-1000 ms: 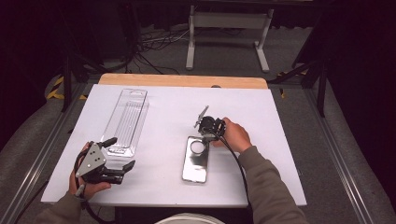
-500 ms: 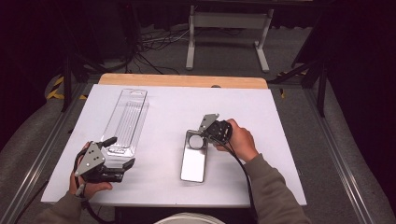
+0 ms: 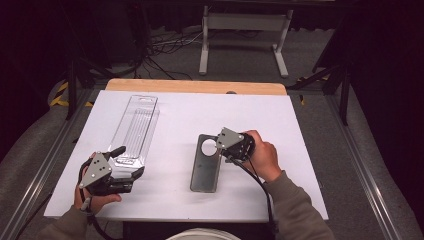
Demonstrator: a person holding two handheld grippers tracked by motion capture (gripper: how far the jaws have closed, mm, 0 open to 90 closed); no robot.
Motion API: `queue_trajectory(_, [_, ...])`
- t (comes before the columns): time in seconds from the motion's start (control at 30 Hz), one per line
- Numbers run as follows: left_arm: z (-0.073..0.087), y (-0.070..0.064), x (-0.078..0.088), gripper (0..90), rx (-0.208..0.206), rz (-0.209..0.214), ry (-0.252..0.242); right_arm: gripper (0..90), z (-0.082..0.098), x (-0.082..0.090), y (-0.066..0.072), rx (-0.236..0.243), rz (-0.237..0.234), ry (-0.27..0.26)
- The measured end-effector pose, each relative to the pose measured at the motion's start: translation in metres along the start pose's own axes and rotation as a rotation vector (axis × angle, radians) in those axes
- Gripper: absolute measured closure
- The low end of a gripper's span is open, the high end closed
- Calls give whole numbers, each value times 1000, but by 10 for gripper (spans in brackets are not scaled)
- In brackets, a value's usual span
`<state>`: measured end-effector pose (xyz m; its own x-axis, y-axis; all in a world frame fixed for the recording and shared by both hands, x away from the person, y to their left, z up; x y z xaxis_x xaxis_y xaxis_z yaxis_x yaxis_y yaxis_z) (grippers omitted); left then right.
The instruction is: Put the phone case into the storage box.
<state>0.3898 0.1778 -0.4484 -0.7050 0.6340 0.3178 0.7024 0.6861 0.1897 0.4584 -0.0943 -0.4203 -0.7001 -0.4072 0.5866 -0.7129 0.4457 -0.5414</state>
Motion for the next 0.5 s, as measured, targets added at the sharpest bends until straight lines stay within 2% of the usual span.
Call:
queue_trajectory(0.17, [-5,-2,-1,145,-2,1,-5,878,-3,6,0,6,20,-22])
queue_trajectory(0.5, [-27,-14,-10,154,-21,46,-31,878,-16,17,2,43,71,-69])
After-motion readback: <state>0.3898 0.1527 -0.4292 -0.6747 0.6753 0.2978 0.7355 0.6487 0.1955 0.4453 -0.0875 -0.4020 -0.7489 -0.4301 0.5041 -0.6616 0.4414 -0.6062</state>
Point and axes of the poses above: each handheld gripper's, and its own axes: x roughly backward along the jaws, z roughly out of its underside, y roughly to its left, the point moved 10 cm from there along -x, roughly forward along the jaws, and after that the axes turned 3 degrees about -x, right-handed, at the moved point
